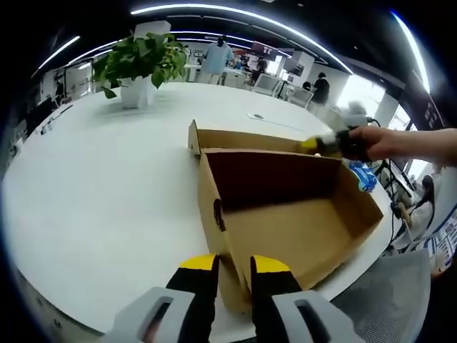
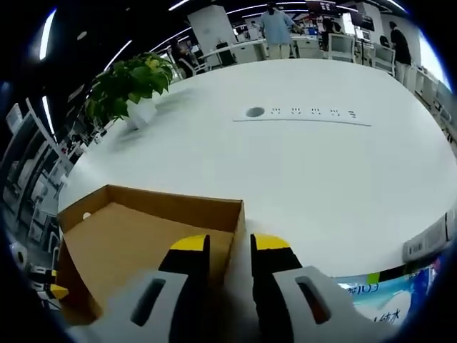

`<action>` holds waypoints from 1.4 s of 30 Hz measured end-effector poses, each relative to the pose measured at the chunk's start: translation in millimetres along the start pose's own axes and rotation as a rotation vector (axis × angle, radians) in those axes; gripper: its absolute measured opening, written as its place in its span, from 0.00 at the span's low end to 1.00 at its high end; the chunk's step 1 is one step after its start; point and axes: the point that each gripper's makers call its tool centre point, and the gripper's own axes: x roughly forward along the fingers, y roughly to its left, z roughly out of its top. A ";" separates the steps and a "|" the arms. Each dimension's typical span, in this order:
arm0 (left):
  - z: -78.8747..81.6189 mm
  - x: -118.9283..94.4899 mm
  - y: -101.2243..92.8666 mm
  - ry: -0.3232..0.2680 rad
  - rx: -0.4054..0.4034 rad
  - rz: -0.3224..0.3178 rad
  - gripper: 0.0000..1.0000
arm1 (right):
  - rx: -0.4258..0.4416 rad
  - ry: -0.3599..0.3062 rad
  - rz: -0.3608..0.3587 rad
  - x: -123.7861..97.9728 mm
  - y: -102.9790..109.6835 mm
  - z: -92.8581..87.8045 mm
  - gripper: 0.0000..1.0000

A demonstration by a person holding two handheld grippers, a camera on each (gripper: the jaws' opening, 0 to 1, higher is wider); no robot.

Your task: Operate the shoe box by opening the lid, removing the specified soft item, and placing it in the target area until the item is outside and the box remains undamaged.

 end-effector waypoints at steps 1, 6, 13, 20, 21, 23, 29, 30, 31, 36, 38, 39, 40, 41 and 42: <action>0.1 0.0 -0.1 -0.002 -0.004 0.001 0.17 | -0.005 0.000 0.000 -0.1 0.5 0.6 0.15; 0.6 1.3 -2.5 0.002 0.011 0.004 0.17 | -0.072 0.003 -0.055 -3.2 -2.2 2.2 0.05; -0.5 0.7 -2.7 0.002 0.018 0.004 0.17 | -0.079 -0.031 -0.050 -11.4 -3.6 12.7 0.04; -0.2 0.8 -2.5 -0.005 0.018 0.011 0.17 | -0.095 -0.089 -0.009 -27.0 2.5 28.5 0.03; 0.0 0.9 -2.4 -0.006 0.019 0.011 0.17 | -0.103 -0.100 -0.006 -30.3 3.1 31.4 0.03; 0.0 0.8 -2.4 -0.007 0.014 0.010 0.16 | -0.113 -0.115 -0.001 -35.7 4.4 34.7 0.03; 0.2 0.9 -2.3 -0.008 0.008 0.005 0.16 | -0.134 -0.130 -0.003 -47.7 5.8 37.4 0.03; 0.1 0.9 -2.3 -0.008 0.010 0.005 0.16 | -0.135 -0.133 -0.002 -49.4 6.2 38.1 0.03; 0.1 1.0 -2.4 -0.008 0.011 0.006 0.16 | -0.136 -0.138 -0.003 -51.6 6.7 39.3 0.03; 0.0 1.1 -2.3 -0.009 0.008 0.003 0.16 | -0.141 -0.156 -0.001 -59.1 8.7 44.3 0.03; 0.2 1.5 -1.7 -0.012 0.000 0.001 0.16 | -0.140 -0.166 0.001 -63.0 10.3 46.7 0.02; 0.1 1.6 -1.7 -0.013 0.000 0.001 0.16 | -0.141 -0.171 0.001 -65.2 11.5 48.2 0.02; 0.1 1.6 -2.3 -0.013 0.003 0.002 0.16 | -0.145 -0.174 0.001 -67.0 12.6 49.2 0.02; 0.1 1.6 -2.6 -0.013 0.009 0.005 0.16 | -0.152 -0.181 0.001 -69.8 14.2 50.9 0.02; 0.1 1.5 -2.7 -0.013 0.012 0.006 0.16 | -0.160 -0.187 0.002 -72.1 15.7 52.4 0.02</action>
